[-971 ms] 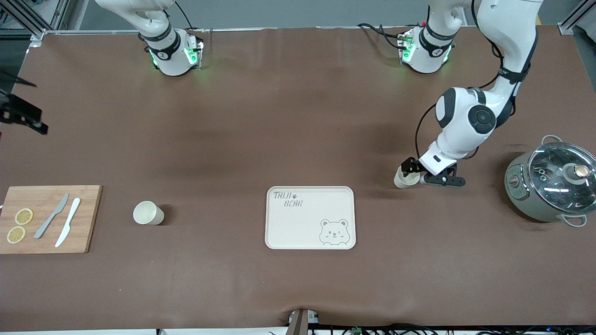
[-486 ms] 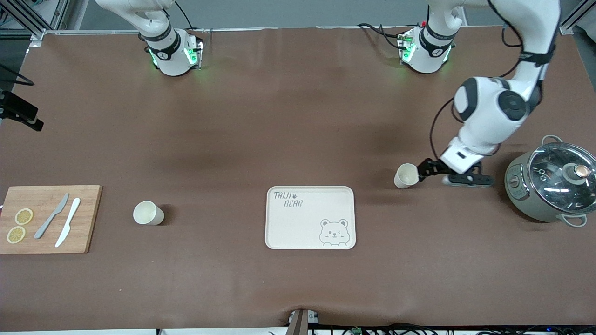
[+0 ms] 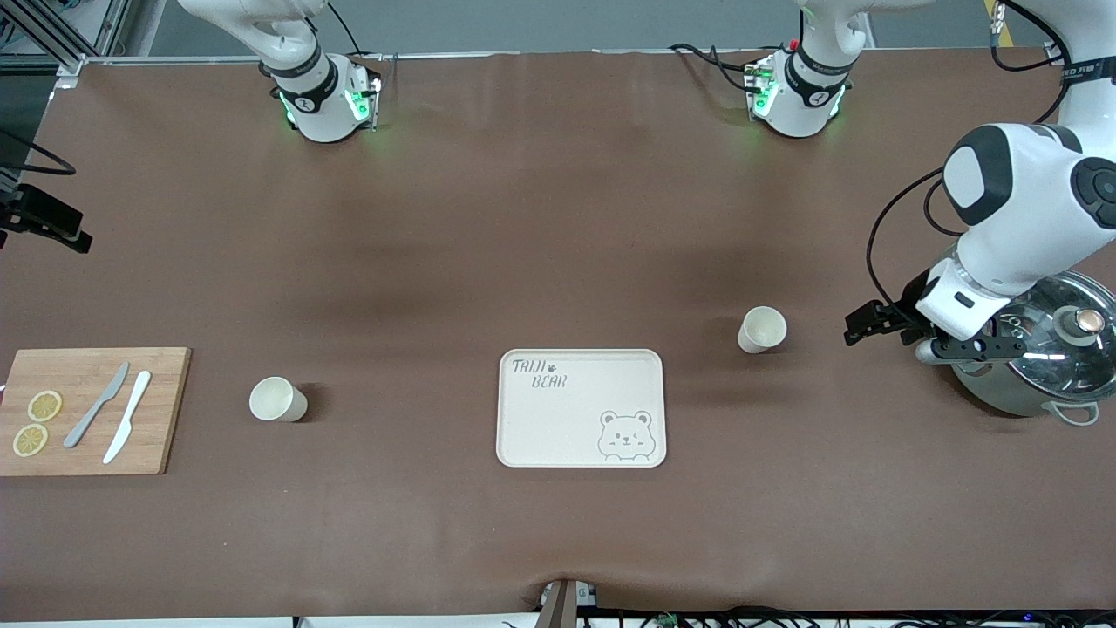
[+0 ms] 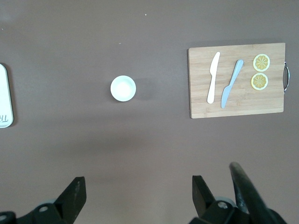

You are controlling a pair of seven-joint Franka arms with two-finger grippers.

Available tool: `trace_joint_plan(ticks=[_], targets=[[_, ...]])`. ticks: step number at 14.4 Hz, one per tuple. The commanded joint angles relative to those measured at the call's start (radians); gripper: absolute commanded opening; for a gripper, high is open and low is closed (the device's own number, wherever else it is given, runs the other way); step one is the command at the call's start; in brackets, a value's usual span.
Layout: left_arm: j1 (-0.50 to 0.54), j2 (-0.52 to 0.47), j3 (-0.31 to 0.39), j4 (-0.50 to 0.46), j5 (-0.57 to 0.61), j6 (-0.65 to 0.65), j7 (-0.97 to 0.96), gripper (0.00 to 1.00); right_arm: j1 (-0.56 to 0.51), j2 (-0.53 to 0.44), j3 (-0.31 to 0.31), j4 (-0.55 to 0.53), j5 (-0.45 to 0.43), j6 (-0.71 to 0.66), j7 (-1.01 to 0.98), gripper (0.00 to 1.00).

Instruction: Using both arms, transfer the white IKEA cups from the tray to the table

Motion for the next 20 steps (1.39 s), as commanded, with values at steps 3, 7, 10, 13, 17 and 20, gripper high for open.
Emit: trace_joint_plan(ticks=[3,7,10,13,17,20], targets=[[0.043,0.014,0.000,0.190,0.041,-0.105,-0.017,1.00,-0.012,0.041,0.012,0.004,-0.004,-0.004,0.011,1.00],[0.080,0.117,-0.008,0.428,0.081,-0.293,-0.026,1.00,-0.007,0.053,0.015,0.012,-0.004,0.051,0.013,1.00],[0.065,0.120,-0.014,0.470,0.081,-0.360,-0.075,1.00,0.004,0.052,0.015,0.012,-0.003,0.047,0.013,1.00],[0.066,0.114,-0.017,0.508,0.068,-0.447,-0.071,1.00,0.011,0.053,0.015,0.009,-0.003,0.048,0.013,1.00],[0.083,0.088,-0.051,0.542,0.070,-0.541,-0.054,1.00,0.015,0.053,0.015,0.007,-0.003,0.048,0.013,1.00],[0.059,0.086,-0.078,0.596,0.068,-0.624,-0.066,1.00,0.016,0.055,0.015,0.004,-0.003,0.045,0.013,1.00]])
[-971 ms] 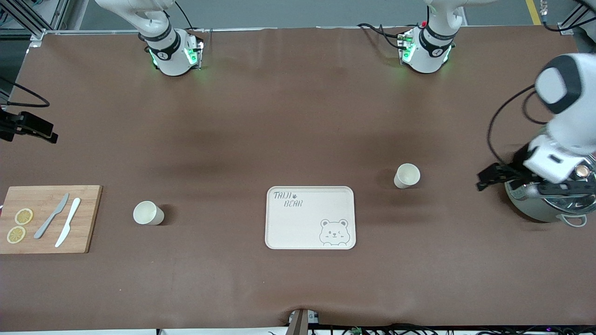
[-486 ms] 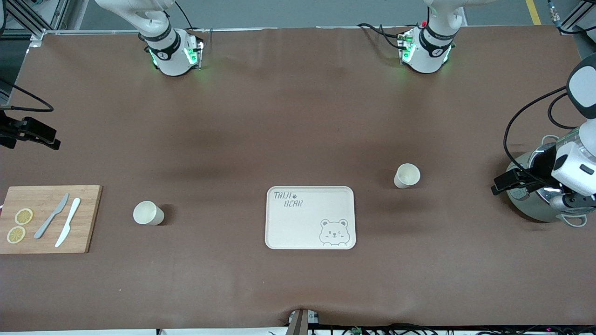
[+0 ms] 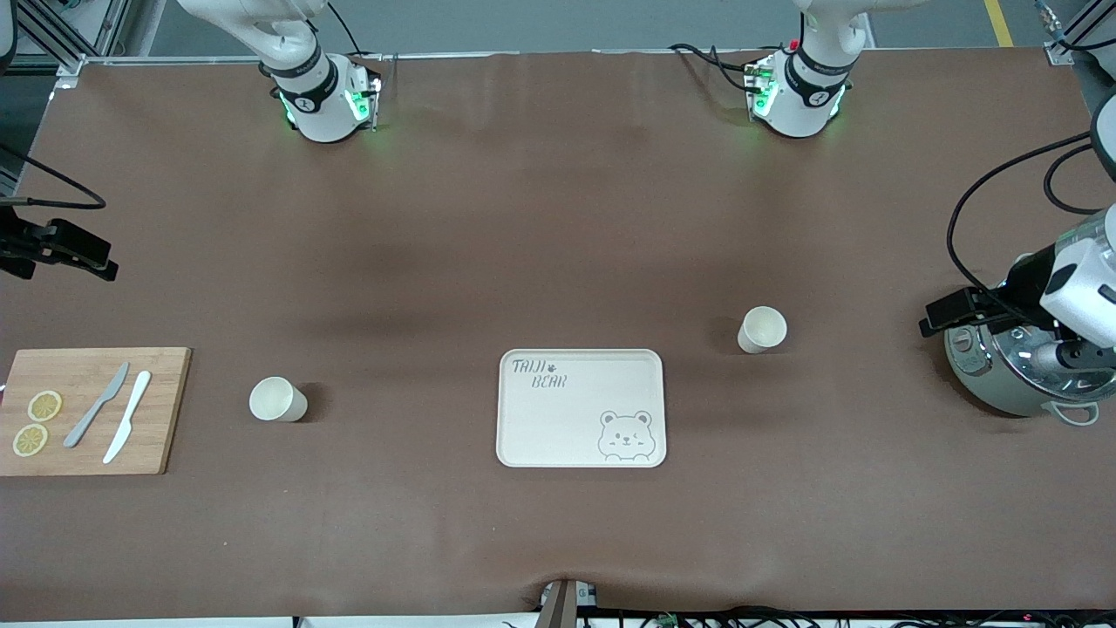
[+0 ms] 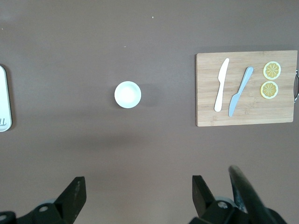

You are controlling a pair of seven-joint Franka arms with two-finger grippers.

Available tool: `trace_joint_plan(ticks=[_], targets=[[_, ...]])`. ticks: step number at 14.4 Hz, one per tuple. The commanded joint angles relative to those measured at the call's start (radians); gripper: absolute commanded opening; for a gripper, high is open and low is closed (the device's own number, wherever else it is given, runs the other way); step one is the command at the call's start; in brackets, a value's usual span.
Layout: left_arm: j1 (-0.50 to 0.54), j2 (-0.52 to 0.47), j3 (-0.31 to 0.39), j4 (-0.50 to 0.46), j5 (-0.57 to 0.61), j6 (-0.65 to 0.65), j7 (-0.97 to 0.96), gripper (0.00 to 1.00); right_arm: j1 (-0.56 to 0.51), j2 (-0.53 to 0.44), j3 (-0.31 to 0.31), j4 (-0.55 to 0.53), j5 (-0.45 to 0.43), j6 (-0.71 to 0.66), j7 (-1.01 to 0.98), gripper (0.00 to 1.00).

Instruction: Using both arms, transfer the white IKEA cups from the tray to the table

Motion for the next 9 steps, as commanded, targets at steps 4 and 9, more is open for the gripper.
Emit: trace_joint_plan(ticks=[4,9], targets=[[-0.166,-0.010,0.070,0.056,0.012,-0.091,-0.007,1.00,0.005,0.012,0.000,0.003,-0.003,-0.003,0.013,1.00],[-0.208,-0.036,0.141,0.056,0.011,-0.154,0.002,1.00,0.002,0.019,0.000,0.003,0.041,-0.009,0.019,1.00]])
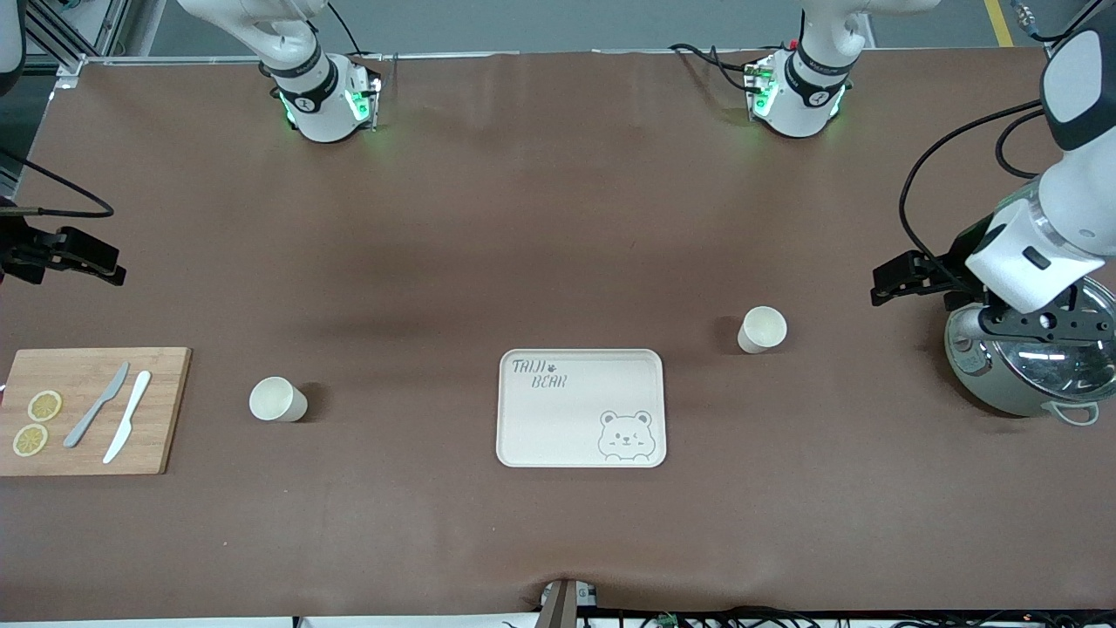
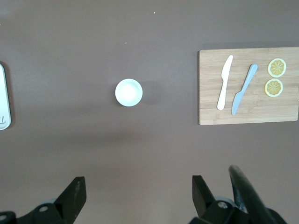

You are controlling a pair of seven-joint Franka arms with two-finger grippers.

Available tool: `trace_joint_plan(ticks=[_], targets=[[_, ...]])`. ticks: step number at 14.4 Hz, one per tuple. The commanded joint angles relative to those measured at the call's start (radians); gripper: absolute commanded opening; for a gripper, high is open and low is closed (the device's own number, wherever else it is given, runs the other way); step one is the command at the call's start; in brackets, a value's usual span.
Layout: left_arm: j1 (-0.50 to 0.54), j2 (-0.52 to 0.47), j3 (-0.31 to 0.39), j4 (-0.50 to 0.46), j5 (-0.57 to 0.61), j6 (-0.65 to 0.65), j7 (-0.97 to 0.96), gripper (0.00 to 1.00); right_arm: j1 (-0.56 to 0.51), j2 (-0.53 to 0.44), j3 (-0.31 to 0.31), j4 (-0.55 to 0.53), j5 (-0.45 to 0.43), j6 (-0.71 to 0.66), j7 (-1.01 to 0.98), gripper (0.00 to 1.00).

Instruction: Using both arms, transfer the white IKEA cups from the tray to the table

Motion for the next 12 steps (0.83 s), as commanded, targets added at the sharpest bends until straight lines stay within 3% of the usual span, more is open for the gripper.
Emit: trace_joint_plan(ticks=[1,7,12], targets=[[-0.002,-0.029,0.009,0.016,0.009,-0.069,0.001,1.00,-0.002,0.002,-0.001,0.003,0.037,-0.004,0.018,1.00],[0.000,-0.110,0.025,0.004,0.011,-0.104,0.018,1.00,-0.005,0.003,-0.001,0.005,0.036,-0.004,0.012,1.00],[0.003,-0.107,0.029,-0.004,0.048,-0.104,0.054,1.00,-0.011,0.000,-0.004,0.011,0.031,-0.001,0.010,1.00]])
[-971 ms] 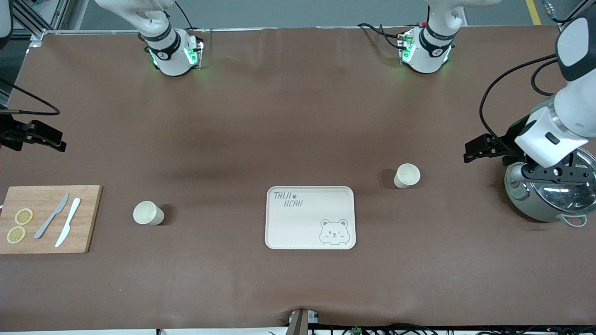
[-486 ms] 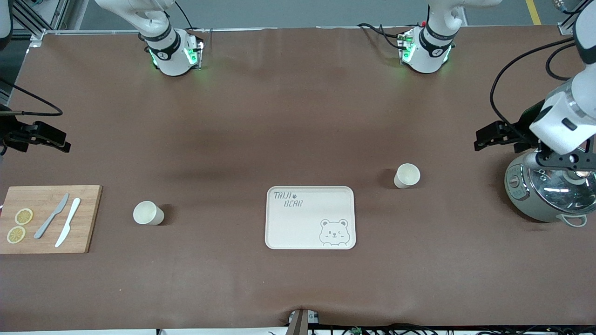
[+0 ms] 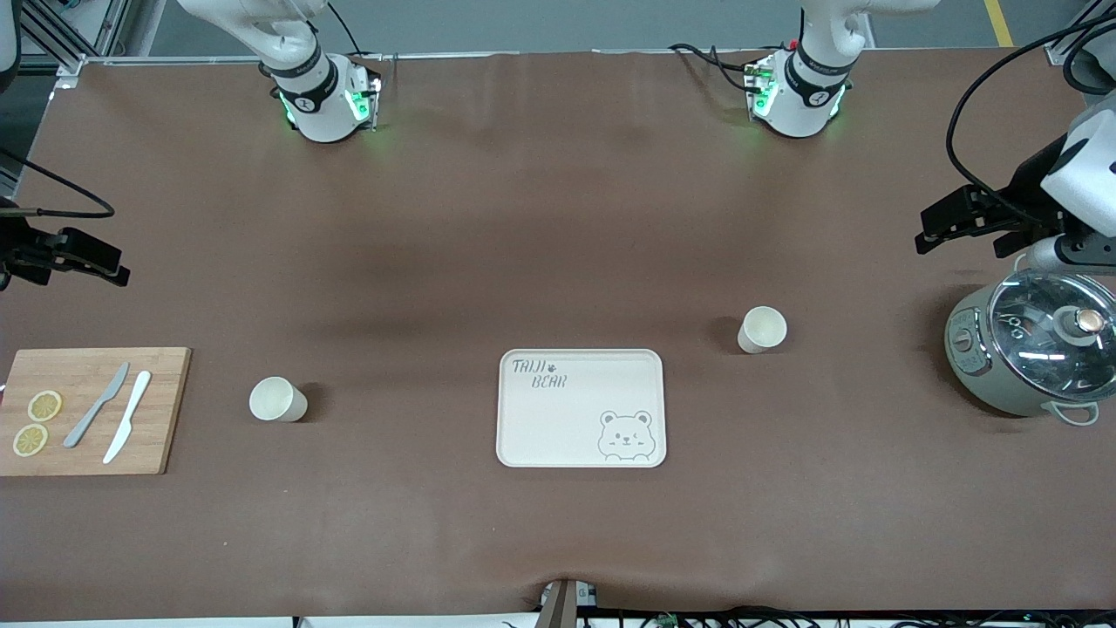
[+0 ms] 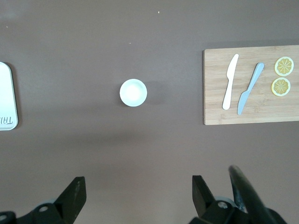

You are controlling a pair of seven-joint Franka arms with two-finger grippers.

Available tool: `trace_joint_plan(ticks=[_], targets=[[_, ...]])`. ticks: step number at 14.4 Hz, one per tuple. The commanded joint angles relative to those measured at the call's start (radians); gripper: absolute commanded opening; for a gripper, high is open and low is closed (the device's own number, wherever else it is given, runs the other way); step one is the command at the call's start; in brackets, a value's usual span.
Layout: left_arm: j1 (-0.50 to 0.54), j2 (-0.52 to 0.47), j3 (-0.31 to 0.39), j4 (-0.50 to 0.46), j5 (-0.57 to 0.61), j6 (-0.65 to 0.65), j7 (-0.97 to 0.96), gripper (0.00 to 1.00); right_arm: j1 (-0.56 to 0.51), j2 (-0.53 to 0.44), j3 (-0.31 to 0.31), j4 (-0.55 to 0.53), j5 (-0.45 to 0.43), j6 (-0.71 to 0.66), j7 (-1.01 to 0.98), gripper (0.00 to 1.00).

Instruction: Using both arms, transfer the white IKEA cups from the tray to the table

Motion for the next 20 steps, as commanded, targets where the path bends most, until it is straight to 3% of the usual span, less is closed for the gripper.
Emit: trace_joint_plan(ticks=[1,7,20], targets=[[0.001,-0.006,0.006,-0.014,0.074,-0.012,0.078,1.00,-0.007,-0.001,0.001,0.011,0.011,-0.003,0.009,1.00],[0.004,0.001,0.006,-0.033,0.156,-0.014,0.178,1.00,-0.005,-0.001,-0.001,0.008,0.019,-0.004,0.014,1.00],[0.002,0.010,0.004,-0.024,0.143,-0.012,0.154,1.00,-0.005,0.007,0.002,0.009,0.019,0.002,0.018,1.00]])
